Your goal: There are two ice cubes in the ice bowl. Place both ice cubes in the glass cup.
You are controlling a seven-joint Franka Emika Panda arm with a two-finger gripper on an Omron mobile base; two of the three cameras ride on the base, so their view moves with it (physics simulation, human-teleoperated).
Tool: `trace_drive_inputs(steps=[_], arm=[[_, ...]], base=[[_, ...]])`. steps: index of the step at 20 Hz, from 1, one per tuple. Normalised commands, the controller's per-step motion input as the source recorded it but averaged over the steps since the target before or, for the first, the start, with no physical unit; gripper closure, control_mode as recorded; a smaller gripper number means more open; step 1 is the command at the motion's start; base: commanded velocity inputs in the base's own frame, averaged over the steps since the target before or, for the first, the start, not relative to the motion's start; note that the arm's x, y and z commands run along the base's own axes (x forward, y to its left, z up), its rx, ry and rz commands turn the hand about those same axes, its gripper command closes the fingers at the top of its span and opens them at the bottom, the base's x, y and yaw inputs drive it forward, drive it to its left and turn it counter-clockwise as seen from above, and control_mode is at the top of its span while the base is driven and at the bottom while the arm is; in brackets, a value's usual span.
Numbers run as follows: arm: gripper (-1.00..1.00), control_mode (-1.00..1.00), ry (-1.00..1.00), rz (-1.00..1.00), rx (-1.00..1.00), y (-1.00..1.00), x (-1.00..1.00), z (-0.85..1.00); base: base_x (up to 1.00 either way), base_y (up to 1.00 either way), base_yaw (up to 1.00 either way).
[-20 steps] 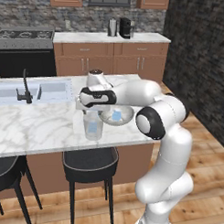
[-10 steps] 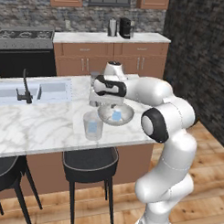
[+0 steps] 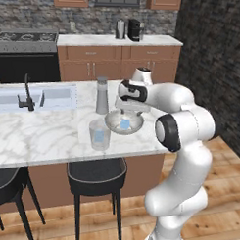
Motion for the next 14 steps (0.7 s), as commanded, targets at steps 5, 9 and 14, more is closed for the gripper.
trace_drive_inputs(steps=[5,9,14], arm=[[-1.00,-1.00,0.03,0.00,-0.03,-0.03,0.56,-0.11],[-1.00,-1.00,0.07,0.00,-0.04,0.00,0.48,-0.22],[-1.00,-1.00,0.20,0.00,-0.03,0.00,0.23,-0.35]], base=[[0.00,0.00,0.00],[0.00,0.00,0.00],[0.00,0.00,0.00]])
